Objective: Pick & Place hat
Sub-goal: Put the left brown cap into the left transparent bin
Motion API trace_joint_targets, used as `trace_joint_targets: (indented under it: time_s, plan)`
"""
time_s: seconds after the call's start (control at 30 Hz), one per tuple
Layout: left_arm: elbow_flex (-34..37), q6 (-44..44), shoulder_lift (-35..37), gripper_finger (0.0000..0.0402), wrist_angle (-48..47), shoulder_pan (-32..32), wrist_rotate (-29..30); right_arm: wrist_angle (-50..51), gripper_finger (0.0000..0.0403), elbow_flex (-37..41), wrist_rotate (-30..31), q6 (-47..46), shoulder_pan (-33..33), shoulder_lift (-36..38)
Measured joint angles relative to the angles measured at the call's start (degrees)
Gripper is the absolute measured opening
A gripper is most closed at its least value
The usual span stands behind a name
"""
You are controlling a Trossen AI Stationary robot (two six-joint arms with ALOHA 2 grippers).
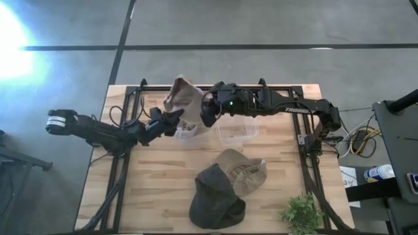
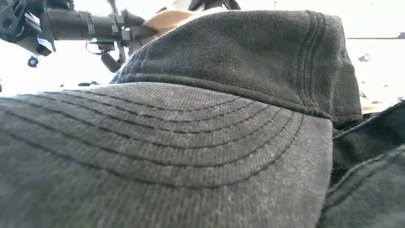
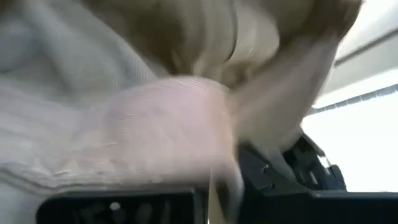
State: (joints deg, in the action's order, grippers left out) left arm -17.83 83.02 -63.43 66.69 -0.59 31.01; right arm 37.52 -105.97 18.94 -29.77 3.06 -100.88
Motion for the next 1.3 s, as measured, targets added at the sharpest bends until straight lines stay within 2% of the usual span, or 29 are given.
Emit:
trace_joint_targets:
  time_s: [0.17,0.23,0.37,0.57,0.67,0.8,0.87,0.97,1.07,1.13,1.23,1.3]
  plan:
    - [-0.3,-0.9,0.0,0.0060,0.0,-0.8,-3.2,1.8,0.0015,-1.3,-0.1,-0.1,0.6,0.1]
    - [0.1,-1.8,0.0,0.0070,0.4,-1.7,-5.4,3.6,0.0015,-2.6,1.6,0.3,0.5,0.3]
    - [1.1,-9.3,0.2,0.0089,0.1,-4.9,-10.5,7.6,0.0014,-6.5,4.7,1.3,1.4,0.2]
    - [1.3,-11.9,3.1,0.0094,-10.3,-10.0,-13.4,9.4,0.0014,-10.8,5.9,1.7,3.3,-0.5]
    - [-0.1,-20.3,5.4,0.0094,-13.0,-13.5,-13.5,12.5,0.0014,-13.8,0.1,-0.9,5.1,-2.3]
    - [-6.4,-43.2,9.6,0.0091,-15.0,-18.3,-10.7,20.6,0.0014,-19.1,-3.9,-3.0,6.5,-7.2]
    - [-11.6,-54.2,12.0,0.0086,-25.3,-20.6,-6.9,24.4,0.0014,-22.6,-5.7,-3.1,6.8,-10.5]
    - [-22.4,-59.8,14.7,0.0078,-57.4,-22.9,3.1,29.9,0.0014,-29.0,-8.9,-4.1,7.3,-15.3]
    - [-33.5,-52.3,14.2,0.0074,-90.6,-23.2,13.2,29.3,0.0013,-26.8,-13.9,-7.0,8.3,-15.1]
    - [-38.9,-45.3,13.3,0.0073,-106.8,-23.3,18.7,29.7,0.0014,-26.2,-14.9,-9.0,8.5,-15.6]
    - [-42.5,-37.6,12.7,0.0073,-121.0,-23.0,25.6,29.5,0.0020,-26.0,-15.0,-9.5,8.4,-15.9]
    - [-42.5,-36.8,12.6,0.0073,-122.6,-22.6,30.4,27.3,0.0028,-26.2,-15.7,-10.7,8.3,-16.2]
